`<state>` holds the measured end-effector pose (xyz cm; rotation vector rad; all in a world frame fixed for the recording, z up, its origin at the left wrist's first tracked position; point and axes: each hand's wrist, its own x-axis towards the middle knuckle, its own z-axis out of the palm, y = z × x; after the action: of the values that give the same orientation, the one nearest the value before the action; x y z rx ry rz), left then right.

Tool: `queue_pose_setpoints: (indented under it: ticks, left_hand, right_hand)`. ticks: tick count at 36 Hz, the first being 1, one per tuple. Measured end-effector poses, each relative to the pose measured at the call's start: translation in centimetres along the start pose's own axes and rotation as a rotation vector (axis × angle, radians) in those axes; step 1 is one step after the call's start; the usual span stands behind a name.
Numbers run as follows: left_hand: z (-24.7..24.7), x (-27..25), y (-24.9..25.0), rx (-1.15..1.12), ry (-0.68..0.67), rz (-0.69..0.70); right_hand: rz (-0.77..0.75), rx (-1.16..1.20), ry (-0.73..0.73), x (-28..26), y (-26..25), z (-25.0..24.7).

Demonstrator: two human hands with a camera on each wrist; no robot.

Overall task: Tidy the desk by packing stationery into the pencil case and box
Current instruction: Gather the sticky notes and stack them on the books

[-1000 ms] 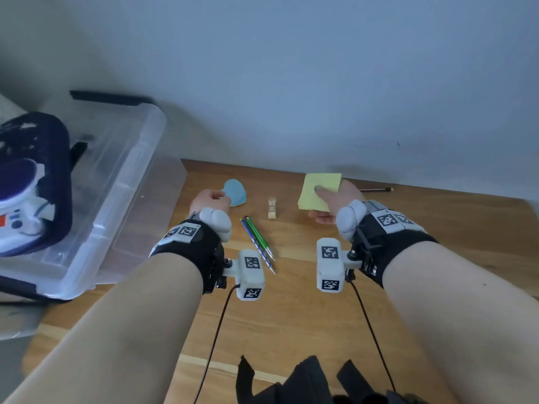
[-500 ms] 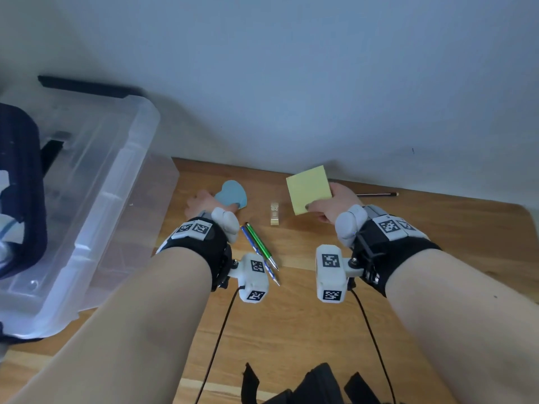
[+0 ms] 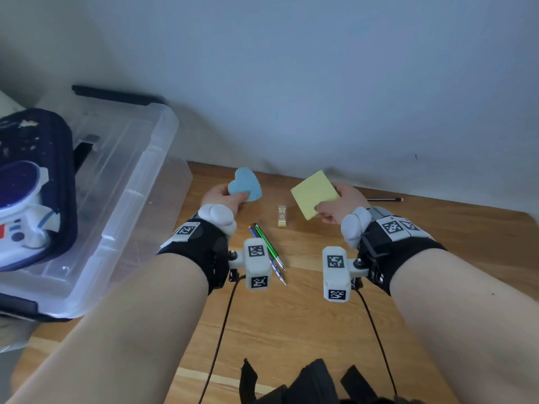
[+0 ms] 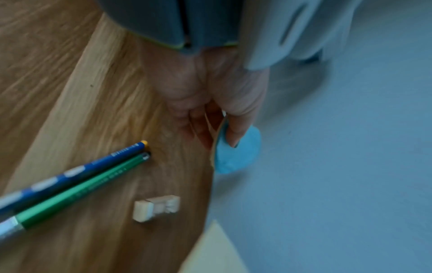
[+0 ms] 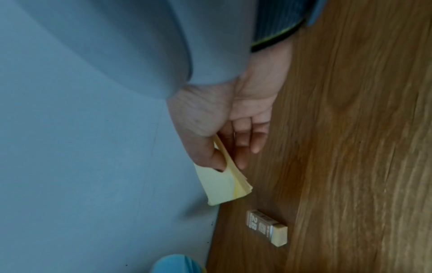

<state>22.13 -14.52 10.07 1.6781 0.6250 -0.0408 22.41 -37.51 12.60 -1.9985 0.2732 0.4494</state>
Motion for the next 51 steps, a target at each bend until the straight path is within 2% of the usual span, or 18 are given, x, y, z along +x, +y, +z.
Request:
queue_pose_setpoints:
  ticks: [3, 6, 10, 15, 21, 24, 28, 34, 38, 40, 47, 51]
  left_hand:
    - [0.2, -0.6, 0.8, -0.347, -0.129, -0.122]
    - [0.4, -1.5, 1.4, -0.48, -0.249, -0.148]
    - [0.6, -2.6, 1.0, -0.428, -0.38, -0.13]
    - [1.1, -3.6, 0.8, -0.261, -0.504, -0.094]
    - [2.1, -4.1, 2.4, -0.224, -0.523, -0.012]
    - [2.6, -4.3, 2.8, -0.185, -0.529, 0.038]
    - [2.8, -4.3, 3.6, -0.128, -0.504, 0.104]
    - [2.8, -4.6, 5.1, -0.141, -0.49, 0.163]
    - [2.7, -4.7, 5.6, -0.172, -0.473, 0.168]
    - [2.6, -4.7, 6.0, -0.192, -0.484, 0.165]
    - [2.4, -5.2, 5.9, -0.291, -0.532, 0.063]
    - [2.3, -5.4, 5.4, -0.217, -0.578, 0.034]
  right_hand:
    - [-0.004, -0.092, 0.028, 0.1, -0.2, -0.3]
    - [-0.025, -0.035, 0.066, 0.4, -0.1, -0.2]
    - [-0.064, -0.015, 0.075, 0.0, -0.2, 0.1]
    - [0.046, 0.066, -0.025, -0.3, -0.6, 0.1]
    - [0.003, -0.005, -0.132, -0.2, -1.4, 0.0]
    - [-0.028, -0.03, -0.135, -0.5, -1.3, 0.3]
    - [-0.143, -0.074, -0.126, -1.1, -1.8, 0.7]
    - [-0.241, -0.135, -0.149, -1.5, -3.1, -0.1]
    - [-0.276, -0.019, -0.24, -1.5, -3.1, -0.9]
    - [-0.309, -0.015, -0.231, -1.4, -3.1, -1.1]
    - [-0.429, -0.141, -0.188, -2.0, -3.4, -1.1]
    - [-0.447, -0.347, -0.181, -2.0, -2.9, -0.7]
